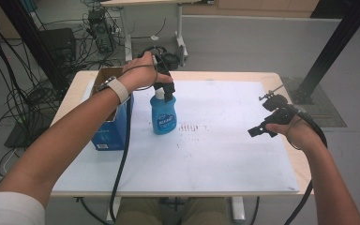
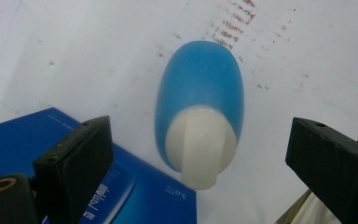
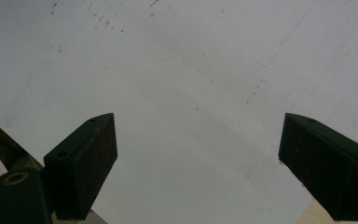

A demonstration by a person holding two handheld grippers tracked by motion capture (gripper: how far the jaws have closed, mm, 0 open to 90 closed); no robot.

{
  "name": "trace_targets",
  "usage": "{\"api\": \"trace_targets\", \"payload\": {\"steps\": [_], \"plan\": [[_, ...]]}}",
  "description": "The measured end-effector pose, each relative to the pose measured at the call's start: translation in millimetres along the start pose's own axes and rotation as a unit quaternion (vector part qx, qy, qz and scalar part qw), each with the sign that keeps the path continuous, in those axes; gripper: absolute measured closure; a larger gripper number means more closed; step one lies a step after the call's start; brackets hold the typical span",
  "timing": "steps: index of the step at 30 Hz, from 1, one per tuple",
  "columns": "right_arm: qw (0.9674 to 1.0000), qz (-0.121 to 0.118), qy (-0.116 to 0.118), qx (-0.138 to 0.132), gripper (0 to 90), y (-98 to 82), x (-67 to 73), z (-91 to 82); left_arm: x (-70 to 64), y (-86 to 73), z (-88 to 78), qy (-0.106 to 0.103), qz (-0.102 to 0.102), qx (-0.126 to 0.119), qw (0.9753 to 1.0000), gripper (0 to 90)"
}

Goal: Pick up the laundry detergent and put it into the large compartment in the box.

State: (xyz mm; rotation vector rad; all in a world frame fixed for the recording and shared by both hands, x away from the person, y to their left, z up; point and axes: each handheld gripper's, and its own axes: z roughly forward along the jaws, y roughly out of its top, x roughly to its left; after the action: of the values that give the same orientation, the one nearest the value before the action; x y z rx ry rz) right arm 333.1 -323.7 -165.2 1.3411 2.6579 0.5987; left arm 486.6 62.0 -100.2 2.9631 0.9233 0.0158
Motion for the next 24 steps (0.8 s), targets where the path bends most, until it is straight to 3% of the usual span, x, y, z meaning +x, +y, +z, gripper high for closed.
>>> {"api": "trace_targets", "payload": {"steps": [24], "plan": [[1.0000, 0.000, 0.000, -0.001, 11.5, -0.4, 0.0, 0.1, -5.9, 3.7, 8.0, 0.009, 0.005, 0.006, 0.9999, 8.2]]}}
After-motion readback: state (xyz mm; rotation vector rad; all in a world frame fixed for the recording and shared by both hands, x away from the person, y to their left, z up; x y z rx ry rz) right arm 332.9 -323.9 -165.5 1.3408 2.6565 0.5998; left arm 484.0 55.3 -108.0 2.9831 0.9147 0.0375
